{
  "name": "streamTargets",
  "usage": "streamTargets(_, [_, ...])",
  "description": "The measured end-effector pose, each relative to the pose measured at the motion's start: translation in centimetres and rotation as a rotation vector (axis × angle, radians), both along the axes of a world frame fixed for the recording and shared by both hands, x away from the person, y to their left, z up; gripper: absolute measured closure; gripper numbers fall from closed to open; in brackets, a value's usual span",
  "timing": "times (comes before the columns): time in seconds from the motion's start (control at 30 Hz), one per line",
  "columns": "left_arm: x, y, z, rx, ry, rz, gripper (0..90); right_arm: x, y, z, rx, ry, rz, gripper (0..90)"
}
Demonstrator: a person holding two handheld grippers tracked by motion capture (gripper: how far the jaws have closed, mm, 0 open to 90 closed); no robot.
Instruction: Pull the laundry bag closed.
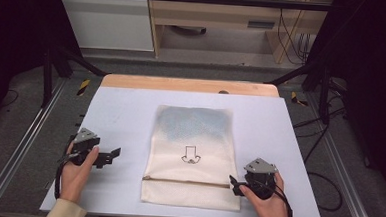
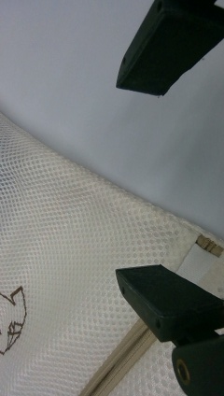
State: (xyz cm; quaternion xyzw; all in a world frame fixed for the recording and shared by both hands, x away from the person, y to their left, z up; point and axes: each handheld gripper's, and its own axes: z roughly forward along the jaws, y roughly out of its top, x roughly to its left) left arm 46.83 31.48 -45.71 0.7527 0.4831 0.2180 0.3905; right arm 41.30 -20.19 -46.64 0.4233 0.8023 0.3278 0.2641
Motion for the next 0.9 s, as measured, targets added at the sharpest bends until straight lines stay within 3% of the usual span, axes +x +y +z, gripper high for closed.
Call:
streamTargets(0.07, [-0.8, 0.0, 0.5, 0.071, -0.027, -0.005, 3.6, 0.0, 0.1, 0.0, -0.007, -0.002, 0.000, 9.7])
streamTargets(0.2, [-1.9, -0.4, 1.0, 0.037, -0.073, -0.027, 3.1, -0.2, 0.3, 0.2, -0.010, 0.005, 0.009, 11.5])
streamTargets(0.43, [-5.4, -1.7, 1.7, 0.032, -0.088, -0.045, 4.7, -0.4, 1.4, 1.2, -0.019, -0.015, 0.063, 16.6])
streamTargets(0.53, [-5.8, -2.0, 1.8, 0.027, -0.087, -0.067, 3.7, -0.2, 2.6, 2.0, -0.033, -0.033, 0.106, 20.9])
streamTargets(0.73, [-5.2, -2.6, 1.4, 0.083, -0.119, -0.084, 5.3, 0.2, 5.1, 3.2, -0.075, -0.035, 0.159, 31.6])
streamTargets(0.77, [-5.3, -2.8, 1.5, 0.101, -0.142, -0.084, 5.4, 0.4, 6.3, 3.4, -0.091, -0.030, 0.196, 34.7])
streamTargets(0.83, [-5.3, -2.9, 1.5, 0.108, -0.149, -0.086, 5.4, 0.6, 7.3, 3.6, -0.108, -0.019, 0.226, 37.9])
streamTargets(0.9, [-5.1, -3.2, 1.3, 0.115, -0.145, -0.089, 5.4, 0.6, 8.4, 3.9, -0.085, -0.013, 0.269, 41.5])
